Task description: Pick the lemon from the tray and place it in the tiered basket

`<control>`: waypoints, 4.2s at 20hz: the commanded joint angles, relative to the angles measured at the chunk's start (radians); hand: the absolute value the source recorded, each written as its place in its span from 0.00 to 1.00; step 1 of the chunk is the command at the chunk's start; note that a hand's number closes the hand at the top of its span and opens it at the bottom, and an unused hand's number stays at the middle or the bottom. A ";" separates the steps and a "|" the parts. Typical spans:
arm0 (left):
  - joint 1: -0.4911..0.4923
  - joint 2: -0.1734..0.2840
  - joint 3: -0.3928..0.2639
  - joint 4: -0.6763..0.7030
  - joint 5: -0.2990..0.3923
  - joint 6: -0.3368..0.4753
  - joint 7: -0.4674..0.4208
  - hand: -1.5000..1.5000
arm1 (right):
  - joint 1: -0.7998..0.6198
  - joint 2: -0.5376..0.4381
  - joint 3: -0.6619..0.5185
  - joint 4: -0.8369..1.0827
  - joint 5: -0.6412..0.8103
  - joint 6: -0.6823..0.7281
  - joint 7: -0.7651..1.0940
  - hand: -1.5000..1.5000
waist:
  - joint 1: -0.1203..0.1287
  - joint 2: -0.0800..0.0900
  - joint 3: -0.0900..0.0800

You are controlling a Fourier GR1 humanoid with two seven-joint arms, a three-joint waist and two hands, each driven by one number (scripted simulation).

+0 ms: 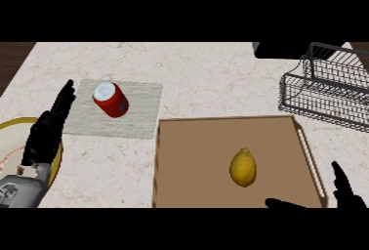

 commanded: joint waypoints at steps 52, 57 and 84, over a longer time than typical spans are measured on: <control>-0.012 -0.056 0.059 0.074 -0.052 -0.041 -0.036 0.50 | -0.354 0.303 -0.053 0.458 0.142 0.267 0.246 0.00 | -0.019 -0.009 0.007; -0.008 -0.057 0.064 0.035 -0.055 -0.036 -0.010 0.50 | -0.323 0.303 0.036 0.502 0.044 0.225 0.246 1.00 | -0.012 -0.013 0.008; 0.006 -0.124 0.084 0.106 -0.112 -0.051 -0.067 0.50 | -0.900 0.303 0.210 0.646 0.285 0.149 -0.102 1.00 | -0.015 -0.011 0.007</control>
